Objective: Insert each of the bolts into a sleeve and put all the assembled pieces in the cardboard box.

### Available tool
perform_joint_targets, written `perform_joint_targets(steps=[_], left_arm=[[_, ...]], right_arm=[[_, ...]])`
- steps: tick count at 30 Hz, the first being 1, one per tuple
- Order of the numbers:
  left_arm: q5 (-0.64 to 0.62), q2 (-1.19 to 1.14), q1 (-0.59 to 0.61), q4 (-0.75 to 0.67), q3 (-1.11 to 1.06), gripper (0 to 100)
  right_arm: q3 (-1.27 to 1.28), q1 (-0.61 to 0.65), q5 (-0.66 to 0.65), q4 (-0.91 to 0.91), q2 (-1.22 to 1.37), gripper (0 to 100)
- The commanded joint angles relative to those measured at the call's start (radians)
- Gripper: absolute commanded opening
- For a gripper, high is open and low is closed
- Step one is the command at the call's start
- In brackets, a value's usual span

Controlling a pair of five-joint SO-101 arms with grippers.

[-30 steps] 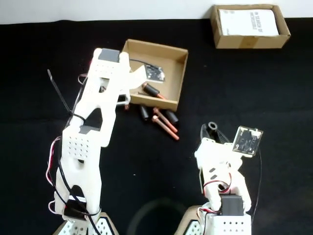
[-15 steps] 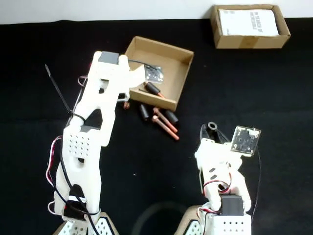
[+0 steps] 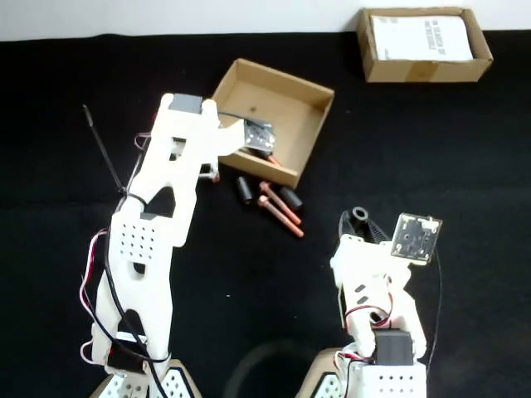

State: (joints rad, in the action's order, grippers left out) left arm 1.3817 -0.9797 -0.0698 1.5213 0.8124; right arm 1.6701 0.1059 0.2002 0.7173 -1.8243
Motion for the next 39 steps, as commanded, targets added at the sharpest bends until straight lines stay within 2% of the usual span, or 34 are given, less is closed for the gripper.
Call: perform_joint_targets(steps=[1, 4, 6, 10, 13, 18, 20, 25, 29, 32, 39], left_arm=[[0.038, -0.008, -0.015, 0.031, 0.012, 9], [0.038, -0.008, -0.016, 0.054, 0.013, 0], [0.012, -0.008, -0.012, 0.084, 0.012, 1], [-0.175, 0.004, -0.018, 0.18, 0.024, 1], [-0.333, 0.041, -0.033, 0.239, 0.077, 1], [-0.729, 0.179, -0.07, 0.242, 0.093, 1], [-0.844, 0.249, -0.097, 0.244, 0.09, 1], [-0.956, 0.429, -0.154, 0.245, 0.088, 1], [-1.198, 0.552, -0.191, 0.239, 0.085, 1], [-1.293, 0.627, -0.229, 0.23, 0.088, 1], [-1.475, 0.777, -0.308, 0.176, 0.085, 1]], right_arm=[[0.018, -0.01, -0.011, 0.001, -0.007, 0.8], [0.024, -0.01, -0.005, -0.004, -0.008, 0.8], [0.027, -0.01, -0.002, -0.01, -0.008, 0.8], [0.028, -0.007, 0.104, -0.054, -0.008, 0.8], [0.028, -0.004, 0.132, -0.081, -0.007, 0.8], [0.021, 0.053, 0.132, -0.091, -0.007, 0.8], [0.021, 0.088, 0.132, -0.091, -0.007, 0.8], [0.021, 0.159, 0.124, -0.091, -0.007, 0.8], [0.021, 0.255, 0.123, -0.091, -0.007, 0.8], [0.021, 0.312, 0.123, -0.091, -0.007, 0.8], [0.025, 0.325, 0.123, -0.091, -0.007, 0.8]])
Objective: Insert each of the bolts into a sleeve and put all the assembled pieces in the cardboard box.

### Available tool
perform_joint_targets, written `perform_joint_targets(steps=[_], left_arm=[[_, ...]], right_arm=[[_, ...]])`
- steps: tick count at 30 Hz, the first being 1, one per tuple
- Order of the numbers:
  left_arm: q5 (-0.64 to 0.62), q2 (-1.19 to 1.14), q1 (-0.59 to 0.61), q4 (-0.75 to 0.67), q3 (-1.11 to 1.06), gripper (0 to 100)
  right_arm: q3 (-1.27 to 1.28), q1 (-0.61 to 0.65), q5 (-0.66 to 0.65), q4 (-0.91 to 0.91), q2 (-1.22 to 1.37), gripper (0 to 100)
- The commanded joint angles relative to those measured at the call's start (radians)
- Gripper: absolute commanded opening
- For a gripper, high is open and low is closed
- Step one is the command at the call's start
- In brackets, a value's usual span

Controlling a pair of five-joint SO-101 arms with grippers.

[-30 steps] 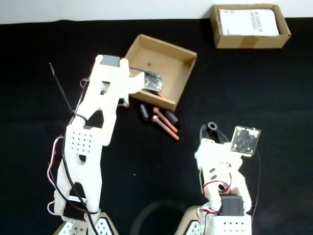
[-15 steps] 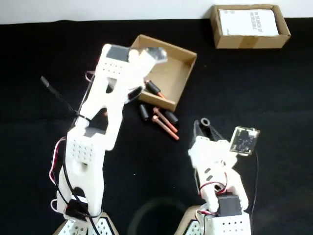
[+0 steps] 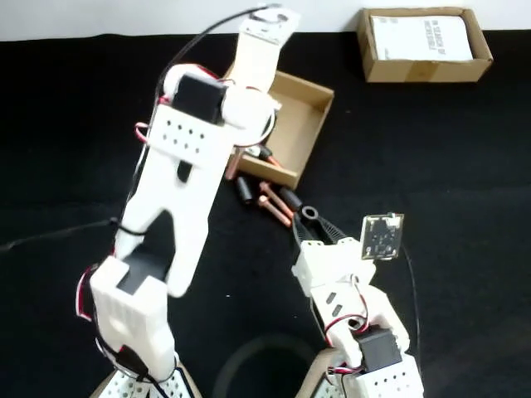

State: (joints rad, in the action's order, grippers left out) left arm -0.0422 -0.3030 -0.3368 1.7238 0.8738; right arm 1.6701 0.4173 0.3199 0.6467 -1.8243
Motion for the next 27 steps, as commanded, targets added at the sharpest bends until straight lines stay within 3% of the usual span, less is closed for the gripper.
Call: perform_joint_targets(steps=[1, 15, 22, 27], left_arm=[[-0.061, 0.122, -0.048, -0.031, 0.024, 1], [-0.163, 0.486, -0.058, 0.026, -0.044, 1], [-0.153, 0.796, -0.016, 0.02, -0.392, 1], [-0.15, 1.044, 0.03, -0.137, -0.774, 1]], right_arm=[[0.027, 0.013, 0.003, -0.021, -0.007, 0.8], [0.031, 0.016, 0.003, -0.016, -0.007, 0.8], [0.061, 0.018, 0.003, -0.019, -0.007, 0.8], [0.061, 0.018, 0.003, -0.019, -0.007, 0.8]])
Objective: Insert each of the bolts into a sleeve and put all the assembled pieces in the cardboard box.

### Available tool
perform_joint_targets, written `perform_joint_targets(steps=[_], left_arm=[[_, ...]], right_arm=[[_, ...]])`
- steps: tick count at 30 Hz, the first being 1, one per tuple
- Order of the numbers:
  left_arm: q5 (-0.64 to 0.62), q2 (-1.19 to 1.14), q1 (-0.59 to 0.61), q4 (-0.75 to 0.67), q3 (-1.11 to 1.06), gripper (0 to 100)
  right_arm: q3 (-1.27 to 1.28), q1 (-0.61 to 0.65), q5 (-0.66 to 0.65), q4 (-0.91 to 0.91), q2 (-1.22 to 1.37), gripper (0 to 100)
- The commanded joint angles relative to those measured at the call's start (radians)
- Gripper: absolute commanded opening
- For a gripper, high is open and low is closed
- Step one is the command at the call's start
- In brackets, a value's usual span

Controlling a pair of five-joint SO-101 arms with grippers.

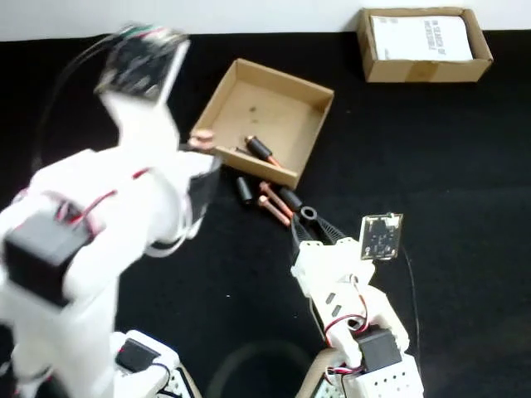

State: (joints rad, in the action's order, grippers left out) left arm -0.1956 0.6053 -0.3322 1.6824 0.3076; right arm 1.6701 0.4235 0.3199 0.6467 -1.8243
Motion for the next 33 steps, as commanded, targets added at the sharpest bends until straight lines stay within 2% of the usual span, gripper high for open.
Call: perform_joint_targets(steps=[1, 6, 10, 14, 18, 21, 25, 33], left_arm=[[0.021, 0.179, 0.027, -0.14, -0.3, 1], [0.055, 0.384, 0.022, -0.486, -0.779, 1], [0.054, 0.506, 0.007, -0.829, -1.049, 1], [0.054, 0.509, -0.028, -1.131, -1.205, 1], [0.054, 0.475, -0.096, -1.353, -1.288, 1], [0.054, 0.44, -0.153, -1.435, -1.305, 1], [0.057, 0.381, -0.219, -1.476, -1.294, 1], [0.052, 0.332, -0.265, -1.479, -1.288, 1]], right_arm=[[0.061, 0.012, 0.003, -0.019, -0.007, 0.8], [0.062, 0.012, 0.003, -0.019, -0.007, 0.8], [0.062, 0.012, 0.003, -0.019, -0.007, 0.8], [0.062, 0.012, 0.003, -0.019, -0.007, 0.8], [0.062, 0.013, 0.003, -0.019, -0.007, 0.8], [0.062, 0.013, 0.003, -0.019, -0.007, 0.8], [0.079, 0.065, 0.003, -0.019, -0.005, 0.8], [0.097, 0.104, -0.035, -0.019, -0.007, 0.8]])
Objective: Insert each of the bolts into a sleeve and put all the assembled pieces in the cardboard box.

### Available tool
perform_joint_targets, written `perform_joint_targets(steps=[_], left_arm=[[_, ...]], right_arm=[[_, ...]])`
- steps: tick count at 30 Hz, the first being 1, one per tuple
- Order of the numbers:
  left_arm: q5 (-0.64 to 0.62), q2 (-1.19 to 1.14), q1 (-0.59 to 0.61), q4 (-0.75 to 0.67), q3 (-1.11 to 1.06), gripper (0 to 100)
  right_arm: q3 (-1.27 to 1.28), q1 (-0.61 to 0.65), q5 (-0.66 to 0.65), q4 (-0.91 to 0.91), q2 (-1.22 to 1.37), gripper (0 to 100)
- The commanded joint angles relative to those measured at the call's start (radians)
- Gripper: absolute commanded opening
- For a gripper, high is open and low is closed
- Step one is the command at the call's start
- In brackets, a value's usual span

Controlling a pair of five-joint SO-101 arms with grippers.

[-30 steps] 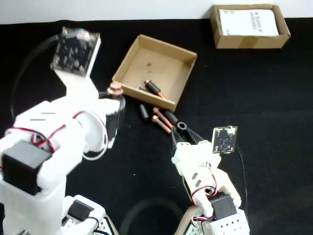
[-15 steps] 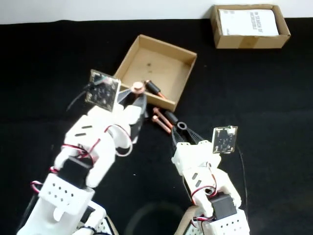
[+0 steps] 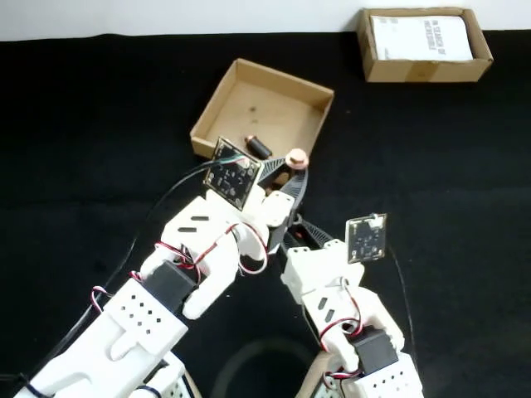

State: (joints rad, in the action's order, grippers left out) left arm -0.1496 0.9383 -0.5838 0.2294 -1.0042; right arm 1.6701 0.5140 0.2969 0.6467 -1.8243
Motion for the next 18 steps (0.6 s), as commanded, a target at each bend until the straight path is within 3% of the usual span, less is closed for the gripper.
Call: perform_joint_targets(steps=[1, 18], left_arm=[[0.006, -0.002, -0.013, -0.026, 0.024, 1], [-0.055, -0.001, -0.039, -0.031, -0.073, 1]], right_arm=[[0.097, 0.013, -0.014, -0.019, -0.007, 0.8], [0.09, 0.013, -0.014, -0.019, -0.007, 0.8]])
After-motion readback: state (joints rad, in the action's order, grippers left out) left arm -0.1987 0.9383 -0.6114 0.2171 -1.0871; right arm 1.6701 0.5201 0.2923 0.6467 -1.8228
